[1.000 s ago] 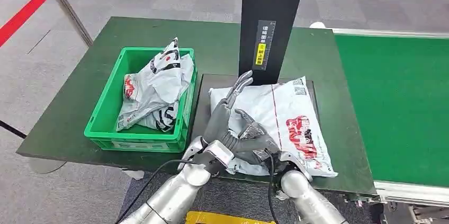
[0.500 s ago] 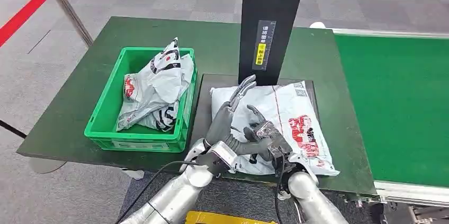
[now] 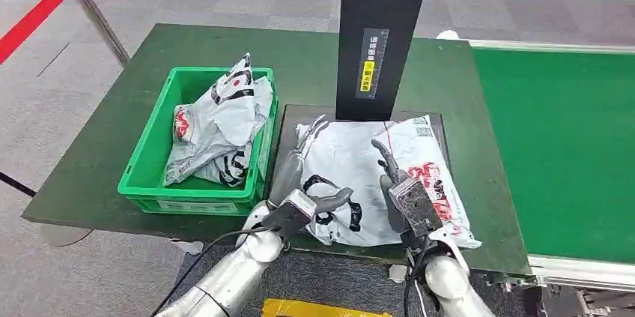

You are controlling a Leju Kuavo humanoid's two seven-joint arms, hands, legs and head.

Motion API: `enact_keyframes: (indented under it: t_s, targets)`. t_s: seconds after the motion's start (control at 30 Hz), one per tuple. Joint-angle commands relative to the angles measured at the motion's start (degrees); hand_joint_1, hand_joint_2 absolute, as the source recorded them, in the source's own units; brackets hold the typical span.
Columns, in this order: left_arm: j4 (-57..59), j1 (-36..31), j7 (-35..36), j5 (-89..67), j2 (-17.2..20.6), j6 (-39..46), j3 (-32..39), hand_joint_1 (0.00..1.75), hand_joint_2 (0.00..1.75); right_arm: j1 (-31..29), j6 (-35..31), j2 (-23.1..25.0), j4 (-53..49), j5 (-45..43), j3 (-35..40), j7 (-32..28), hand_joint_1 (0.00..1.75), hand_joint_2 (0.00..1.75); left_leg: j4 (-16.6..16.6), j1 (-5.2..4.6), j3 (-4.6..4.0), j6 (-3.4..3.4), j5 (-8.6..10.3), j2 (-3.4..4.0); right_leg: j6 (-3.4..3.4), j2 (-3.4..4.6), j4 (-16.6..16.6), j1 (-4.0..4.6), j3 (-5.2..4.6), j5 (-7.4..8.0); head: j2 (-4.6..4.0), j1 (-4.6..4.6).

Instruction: Moved the parcel from conveyor to table for the left to box.

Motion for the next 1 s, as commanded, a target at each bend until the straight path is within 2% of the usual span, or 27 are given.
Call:
enact_keyframes:
  t_s: [0.03, 0.1, 0.33, 0.5, 0.77, 0.87, 1.0]
  targets:
    - [5.08, -2.47, 0.67, -1.18, 2.32, 1.33, 4.62, 0.0, 1.75, 1.32, -0.39, -2.62, 0.59, -2.57, -5.56, -1.28, 0.0, 0.0, -0.06, -0.01, 0.1, 0.01, 0.01, -0.07, -0.01, -0.08, -0.06, 0.0, 0.13, -0.01, 0.0, 0.02]
    - [5.52, -2.51, 0.1, -1.47, 3.0, 1.57, 5.48, 0.0, 1.75, 2.53, 0.02, -2.69, 0.43, -3.81, -6.15, -2.2, 0.0, 0.0, -0.19, 0.06, 0.3, 0.0, 0.02, -0.03, -0.05, -0.08, -0.25, 0.08, 0.35, 0.03, 0.0, 0.0]
    - [5.89, -2.77, -0.07, -2.92, 4.69, 2.35, 7.47, 0.0, 1.75, 3.84, 0.1, -1.22, -0.25, -4.07, -9.25, -2.83, 0.0, 0.0, -0.07, 0.01, 0.13, -0.01, -0.01, 0.03, -0.03, 0.01, -0.07, 0.03, 0.12, 0.0, 0.0, 0.0]
    - [9.93, -5.1, 1.37, -5.06, 4.84, 1.04, 8.96, 0.0, 1.75, 6.98, -2.09, -0.09, -6.17, -7.7, -19.19, -5.06, 0.0, 0.0, -0.08, 0.07, 0.19, 0.01, 0.01, -0.09, -0.05, -0.14, -0.14, 0.09, 0.25, 0.0, 0.0, 0.0]
    - [19.43, -6.27, 1.9, -6.73, 2.71, 1.08, 9.16, 0.0, 1.75, 10.74, 1.46, 2.1, -17.19, -15.78, -33.85, -6.18, 0.0, 0.0, -0.06, -0.01, 0.13, 0.02, -0.01, -0.23, -0.03, -0.26, -0.09, 0.0, 0.24, -0.07, 0.0, 0.0]
    - [22.35, -6.12, 2.48, -7.66, 1.6, 1.39, 8.57, 0.0, 1.75, 11.18, 3.34, 3.19, -18.24, -16.5, -36.84, -6.49, 0.0, 0.0, -0.1, 0.0, 0.2, 0.02, -0.01, -0.25, -0.04, -0.29, -0.15, 0.02, 0.32, -0.07, 0.0, 0.02]
    - [22.79, -6.15, 2.16, -7.61, 1.49, 1.65, 8.57, 0.0, 1.75, 11.28, 3.67, 3.44, -18.17, -16.42, -37.09, -6.56, 0.0, 0.0, -0.06, 0.0, 0.14, 0.01, -0.02, -0.14, -0.04, -0.16, -0.09, 0.02, 0.19, -0.04, 0.0, 0.0]
